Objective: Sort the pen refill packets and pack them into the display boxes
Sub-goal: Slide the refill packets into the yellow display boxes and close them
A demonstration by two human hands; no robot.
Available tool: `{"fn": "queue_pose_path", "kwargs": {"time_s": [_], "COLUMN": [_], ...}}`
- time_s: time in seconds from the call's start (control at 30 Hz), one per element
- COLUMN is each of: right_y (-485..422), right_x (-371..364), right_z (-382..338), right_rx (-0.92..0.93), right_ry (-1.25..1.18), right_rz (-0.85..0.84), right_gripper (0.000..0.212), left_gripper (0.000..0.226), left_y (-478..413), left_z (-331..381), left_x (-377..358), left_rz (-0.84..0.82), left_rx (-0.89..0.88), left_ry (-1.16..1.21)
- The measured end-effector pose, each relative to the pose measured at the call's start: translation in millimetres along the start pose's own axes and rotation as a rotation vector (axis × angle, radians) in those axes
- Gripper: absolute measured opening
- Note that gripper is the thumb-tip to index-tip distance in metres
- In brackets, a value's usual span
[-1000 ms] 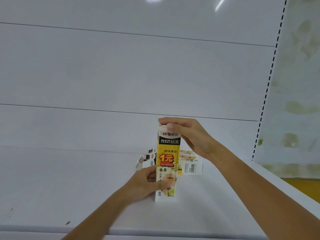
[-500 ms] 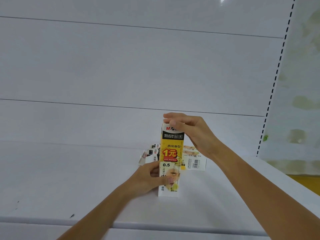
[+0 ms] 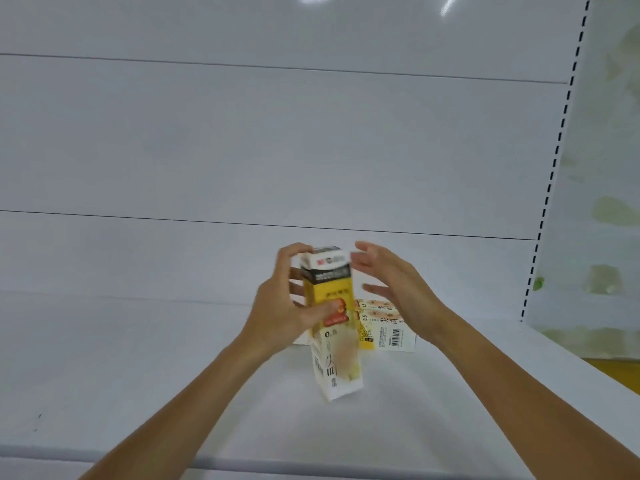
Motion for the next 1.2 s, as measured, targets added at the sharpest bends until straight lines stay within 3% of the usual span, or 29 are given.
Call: {"fn": "queue_pose_path", "kwargs": {"time_s": [0.07,0.13,0.23,0.4,0.47,0.57,0.63,0.77,0.9,0.97,1.07,1.13,1.2], "right_y": [0.8,1.5,1.6,-11.7,-17.1,-19.0,-18.1,-12.2,3.5,14.8,26.2,28.7,31.4], "right_x": [17.1,26.1,20.1,7.7,3.3,5.0,10.4,12.1,3.9,-2.7,-21.5,-38.7,-44.2], "right_z": [32.3,62.4,92.9,89.1,81.6,70.2,60.5,24.5,-9.7,-12.4,12.5,34.5,40.6], "right_rx": [-0.075,-0.117,-0.165,-0.136,-0.137,-0.131,-0.121,-0.027,0.08,0.078,0.007,-0.042,-0.022], "right_ry": [0.408,0.799,1.076,1.532,1.483,1.124,0.893,0.727,0.771,0.682,0.486,0.485,0.48], "right_rz": [0.055,0.024,-0.112,-0.145,-0.138,0.042,0.195,0.329,0.343,0.387,0.384,0.249,0.155], "right_gripper": [0.042,0.051,0.061,0.064,0.057,0.046,0.044,0.049,0.062,0.068,0.074,0.066,0.045], "left_gripper": [0.063,0.061,0.076,0.093,0.085,0.083,0.08,0.072,0.058,0.055,0.051,0.048,0.049], "left_y": [2.6,7.9,23.9,52.9,55.3,58.4,59.1,49.9,37.4,33.7,25.4,24.2,26.0], "left_z": [-17.3,-39.3,-63.6,-87.0,-84.3,-79.2,-79.5,-85.8,-98.8,-101.3,-73.0,-45.9,-39.5], "left_x": [27.5,53.4,70.9,70.0,68.6,60.2,52.3,34.8,15.2,7.6,2.0,-6.3,-16.2], "left_rz": [0.179,0.277,0.178,-0.072,-0.178,-0.261,-0.237,-0.155,-0.058,-0.054,0.046,0.02,-0.032], "left_rx": [0.108,0.265,0.448,0.544,0.54,0.561,0.57,0.575,0.616,0.601,0.362,0.199,0.2], "left_ry": [-0.057,-0.287,-0.664,-0.909,-0.995,-0.927,-0.847,-0.8,-0.476,-0.329,0.004,0.17,0.256]}}
Point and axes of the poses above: each hand's wrist, its own y-axis away from the middle knuckle, its own x-axis out of the back of the hand, z = x × y, the point moved 8 cm from there along -y, towards the middle knuckle, and after that the axes turned 1 degree about z, right-handed, at the moved point
